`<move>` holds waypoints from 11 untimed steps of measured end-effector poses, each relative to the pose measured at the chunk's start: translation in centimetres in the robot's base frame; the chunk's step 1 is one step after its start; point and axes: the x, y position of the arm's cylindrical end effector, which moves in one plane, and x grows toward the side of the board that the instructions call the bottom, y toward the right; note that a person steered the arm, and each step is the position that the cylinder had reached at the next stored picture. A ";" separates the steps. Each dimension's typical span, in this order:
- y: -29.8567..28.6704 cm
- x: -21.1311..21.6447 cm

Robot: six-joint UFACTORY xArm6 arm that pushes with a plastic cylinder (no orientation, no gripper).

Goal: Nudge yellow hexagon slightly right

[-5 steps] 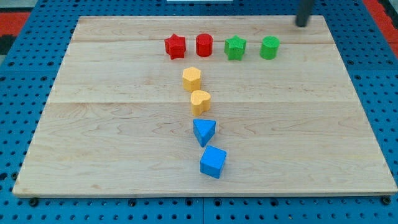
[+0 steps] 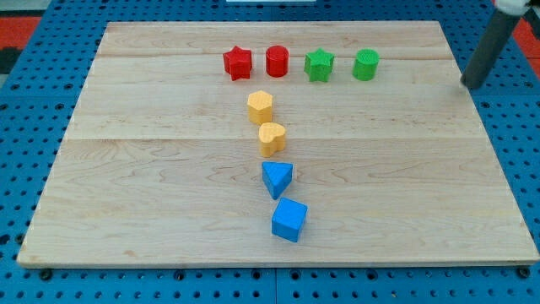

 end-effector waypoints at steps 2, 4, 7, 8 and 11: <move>-14.9 1.9; -24.3 -2.1; -36.6 -1.7; -37.3 0.0; -33.0 2.3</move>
